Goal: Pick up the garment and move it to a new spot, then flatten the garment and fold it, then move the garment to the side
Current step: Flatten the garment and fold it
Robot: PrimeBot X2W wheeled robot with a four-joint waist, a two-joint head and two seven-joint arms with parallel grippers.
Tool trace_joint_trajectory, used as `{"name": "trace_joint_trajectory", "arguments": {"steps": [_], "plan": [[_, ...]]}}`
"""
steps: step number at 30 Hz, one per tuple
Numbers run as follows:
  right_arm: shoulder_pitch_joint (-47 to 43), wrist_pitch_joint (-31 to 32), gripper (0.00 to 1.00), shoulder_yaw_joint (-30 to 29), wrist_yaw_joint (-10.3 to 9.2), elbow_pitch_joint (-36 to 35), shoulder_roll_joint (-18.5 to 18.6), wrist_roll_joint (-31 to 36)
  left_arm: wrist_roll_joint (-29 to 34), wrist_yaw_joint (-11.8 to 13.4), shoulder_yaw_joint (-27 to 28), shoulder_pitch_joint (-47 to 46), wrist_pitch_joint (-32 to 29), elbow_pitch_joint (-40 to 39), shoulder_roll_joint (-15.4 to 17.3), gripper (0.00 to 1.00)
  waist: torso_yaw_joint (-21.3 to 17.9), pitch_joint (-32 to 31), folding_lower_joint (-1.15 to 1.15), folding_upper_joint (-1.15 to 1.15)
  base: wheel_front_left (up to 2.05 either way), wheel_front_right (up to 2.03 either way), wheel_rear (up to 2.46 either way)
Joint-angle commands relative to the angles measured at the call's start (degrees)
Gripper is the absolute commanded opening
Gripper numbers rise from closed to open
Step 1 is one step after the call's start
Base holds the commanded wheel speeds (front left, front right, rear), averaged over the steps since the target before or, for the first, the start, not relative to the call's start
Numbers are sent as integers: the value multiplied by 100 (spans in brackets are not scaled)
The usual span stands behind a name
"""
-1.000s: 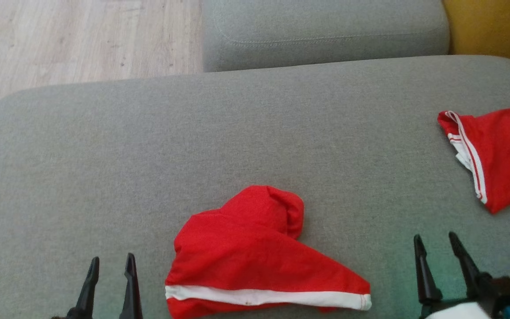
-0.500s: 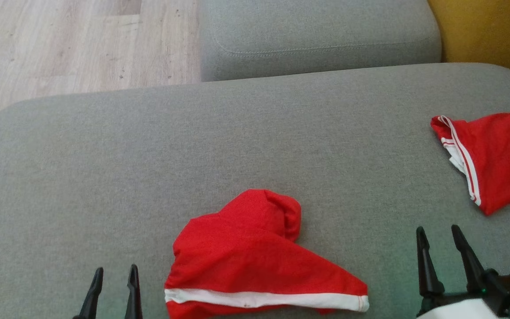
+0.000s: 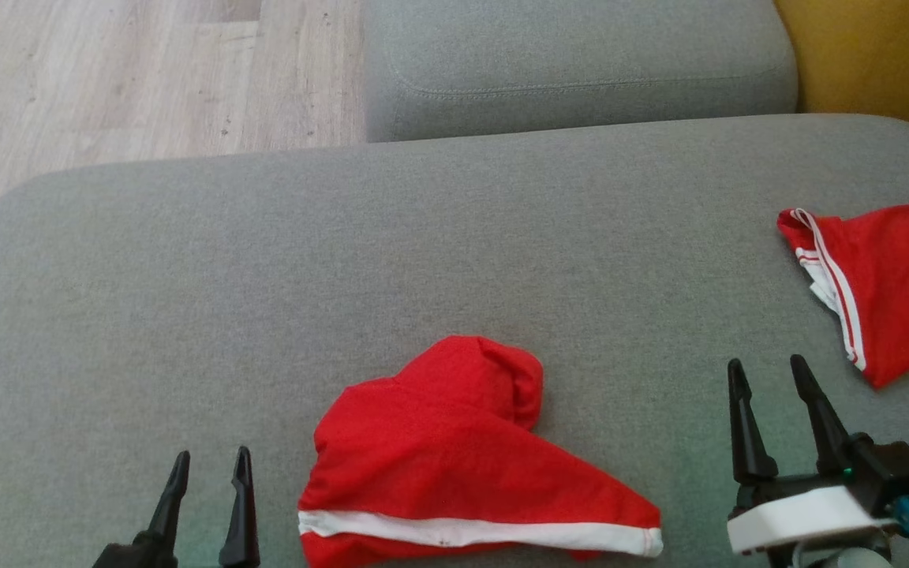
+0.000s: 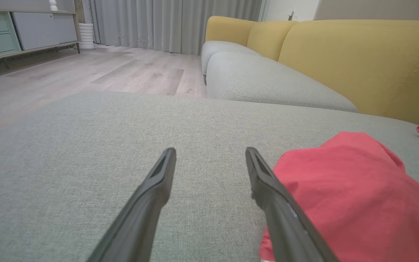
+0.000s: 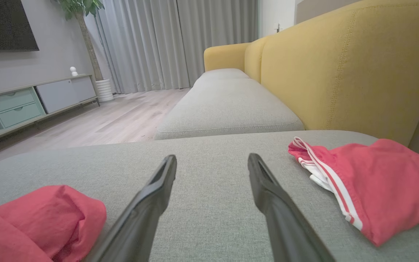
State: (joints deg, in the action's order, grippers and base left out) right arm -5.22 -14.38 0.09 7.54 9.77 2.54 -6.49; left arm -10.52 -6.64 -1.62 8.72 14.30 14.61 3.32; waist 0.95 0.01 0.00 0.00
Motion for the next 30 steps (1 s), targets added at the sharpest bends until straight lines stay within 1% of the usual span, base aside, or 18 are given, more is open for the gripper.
{"name": "trace_joint_trajectory", "arguments": {"steps": [1,8,9,11,13,16,19,21,26,27,30], "plan": [[286,-62,100,156,-5,-140,34,33,40,-34,232,-251,70,-133,-11,100,8,-4,0,0,0,0,0],[205,-15,100,257,-5,-103,34,-97,17,-58,215,-140,70,-72,-23,100,26,-50,0,0,0,0,0],[143,137,100,329,-5,-107,34,-123,-40,-62,174,-101,57,-19,-23,100,30,-58,0,0,0,0,0],[-50,672,100,509,-5,-167,53,-175,-100,-72,-8,-49,-158,34,65,100,41,-62,0,0,0,0,0],[-321,1228,100,770,-5,-335,173,-228,-229,-79,-229,-10,-513,6,176,100,52,-50,0,0,0,0,0],[-815,2053,100,1204,-5,-621,460,-361,-509,-82,-585,15,-953,-209,374,100,56,26,0,0,0,0,0],[-1182,2563,100,1360,-5,-871,644,-541,-755,-83,-817,27,-1265,-414,545,100,41,137,0,0,0,0,0],[-1273,2708,100,1376,-5,-1000,695,-553,-857,-83,-894,27,-1377,-493,614,100,8,225,0,0,0,0,0],[-1193,2750,100,1385,-5,-1110,534,-594,-994,-84,-1002,21,-1478,-522,677,100,-52,358,0,0,0,0,0],[-1124,2754,100,1431,-5,-1092,465,-595,-1020,-84,-1038,8,-1514,-500,706,100,-65,406,0,0,0,0,0],[-1081,2790,100,1534,-5,-1037,420,-651,-1073,-84,-1081,-23,-1578,-486,728,100,-52,448,0,0,0,0,0]]}}
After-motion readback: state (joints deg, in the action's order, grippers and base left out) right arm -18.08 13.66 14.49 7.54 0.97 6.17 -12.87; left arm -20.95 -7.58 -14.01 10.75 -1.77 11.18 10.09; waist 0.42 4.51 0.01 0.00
